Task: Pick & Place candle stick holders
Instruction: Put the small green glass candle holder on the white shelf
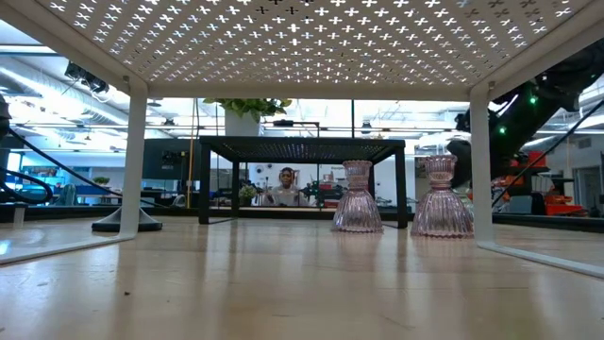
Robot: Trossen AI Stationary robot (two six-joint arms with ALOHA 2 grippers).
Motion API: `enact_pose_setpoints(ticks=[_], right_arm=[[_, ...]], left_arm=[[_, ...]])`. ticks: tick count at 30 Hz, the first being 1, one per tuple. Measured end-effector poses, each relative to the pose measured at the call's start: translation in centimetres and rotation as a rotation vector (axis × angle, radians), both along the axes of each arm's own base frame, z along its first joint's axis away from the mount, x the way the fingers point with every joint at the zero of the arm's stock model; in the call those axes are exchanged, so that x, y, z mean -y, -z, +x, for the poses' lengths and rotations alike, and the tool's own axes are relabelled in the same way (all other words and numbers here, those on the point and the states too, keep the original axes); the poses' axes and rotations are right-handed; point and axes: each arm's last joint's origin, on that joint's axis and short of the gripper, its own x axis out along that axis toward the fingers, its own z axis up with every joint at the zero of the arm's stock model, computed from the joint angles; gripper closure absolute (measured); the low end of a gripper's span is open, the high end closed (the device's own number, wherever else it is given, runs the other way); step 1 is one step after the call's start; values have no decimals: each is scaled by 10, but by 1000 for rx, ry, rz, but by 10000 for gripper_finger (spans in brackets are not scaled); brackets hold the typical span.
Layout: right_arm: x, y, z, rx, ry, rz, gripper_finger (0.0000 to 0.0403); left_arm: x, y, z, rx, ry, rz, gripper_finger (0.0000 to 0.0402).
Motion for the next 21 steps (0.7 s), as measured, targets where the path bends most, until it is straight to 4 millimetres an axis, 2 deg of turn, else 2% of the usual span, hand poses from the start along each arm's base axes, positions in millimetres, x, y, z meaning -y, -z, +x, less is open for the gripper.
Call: enact_pose_setpoints(ticks=[13, 17, 21], right_arm=[[13, 14, 8, -55, 51, -28, 97], [16, 15, 12, -28, 42, -50, 135], [17, 19, 14, -35, 34, -35, 200]], left_arm=[[0, 0, 0, 0, 0, 0, 179], [0, 0, 0, 0, 0, -1, 179], [0, 0, 0, 0, 0, -1, 179]])
